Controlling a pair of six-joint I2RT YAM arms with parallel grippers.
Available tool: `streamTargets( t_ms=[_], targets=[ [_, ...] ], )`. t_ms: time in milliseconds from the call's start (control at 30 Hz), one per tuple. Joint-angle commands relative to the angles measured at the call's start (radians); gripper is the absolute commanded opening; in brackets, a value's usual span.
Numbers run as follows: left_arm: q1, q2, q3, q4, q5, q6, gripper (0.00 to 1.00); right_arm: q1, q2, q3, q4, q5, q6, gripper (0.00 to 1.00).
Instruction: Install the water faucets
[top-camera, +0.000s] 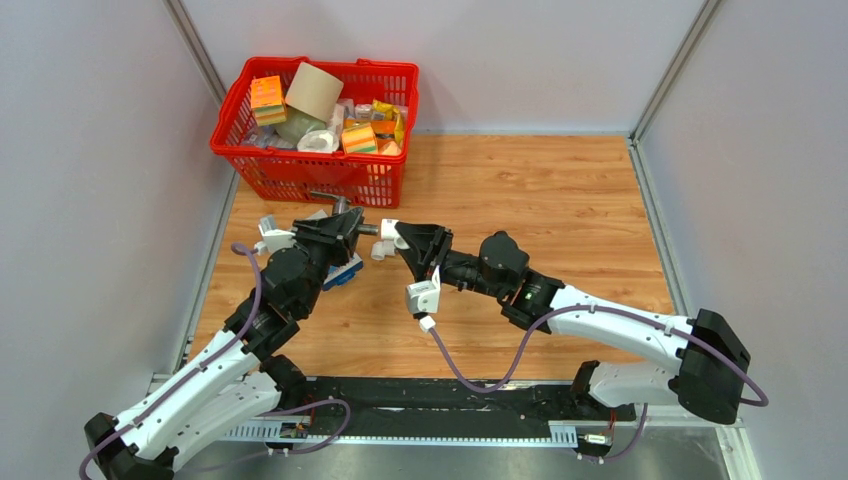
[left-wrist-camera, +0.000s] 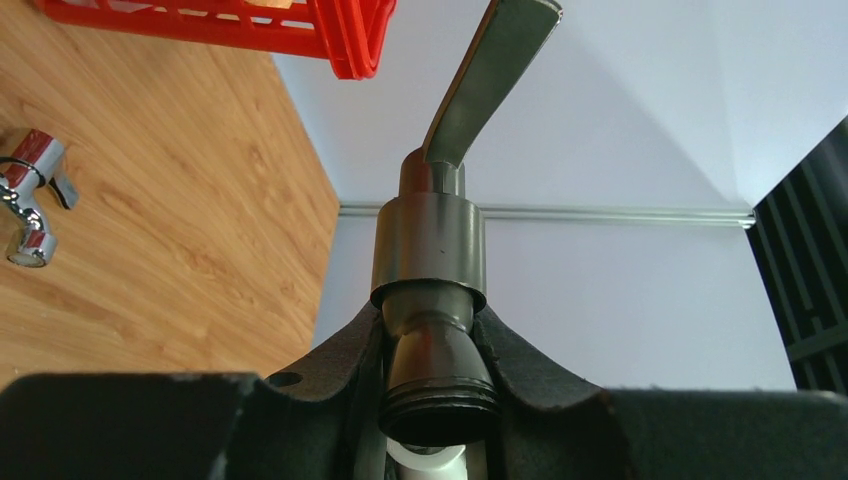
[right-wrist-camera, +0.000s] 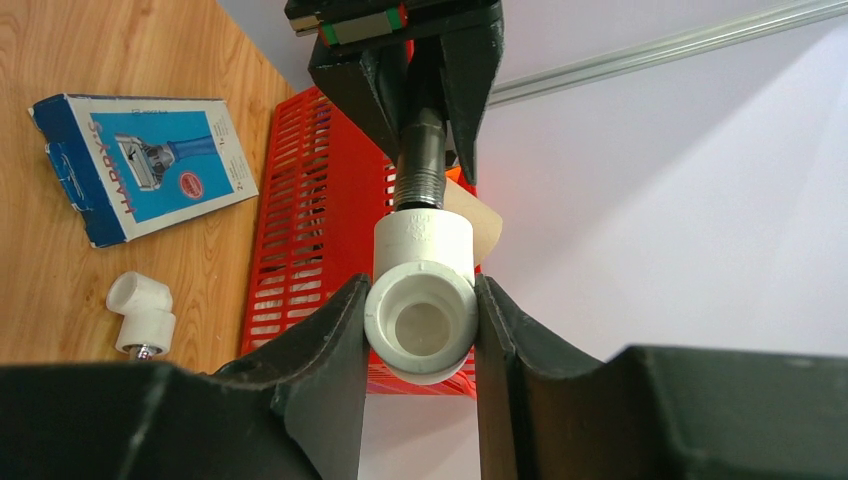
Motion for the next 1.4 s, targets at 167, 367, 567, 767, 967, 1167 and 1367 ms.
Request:
streamTargets(
  t_ms=[167, 367, 567, 767, 967, 1167, 1367],
  targets=[
    [-0.025, 0.01, 0.041, 0.065, -0.051, -0.004, 0.0, 0.004, 0.023, 0.006, 0.13, -0.028, 0.001, 0.0],
    [-0.031, 0.019, 0.038, 0.086, -0.057, -0.016, 0.0, 0.006, 0.037, 0.009, 0.135, -0.036, -0.004, 0.0],
    [-0.033, 0.014, 0.038, 0.1, -0.062, -0.027, 0.0, 0.006, 0.038, 0.012, 0.1, -0.046, 0.0, 0.0],
    [-0.033, 0.019, 0.041, 0.109, -0.054, -0.029, 0.0, 0.015, 0.048, 0.013, 0.119, -0.039, -0.011, 0.0],
    [-0.033, 0.021, 0.038, 0.115, -0.047, -0.039, 0.0, 0.024, 0.058, 0.032, 0.097, -0.045, -0.026, 0.0],
    [-0.033, 0.022, 0.046, 0.108, -0.046, -0.042, 0.0, 0.034, 0.075, 0.033, 0.097, -0.026, -0.062, 0.0],
    [-0.033, 0.027, 0.04, 0.138, -0.031, -0.046, 0.0, 0.037, 0.077, 0.052, 0.095, -0.052, -0.027, 0.0]
  ],
)
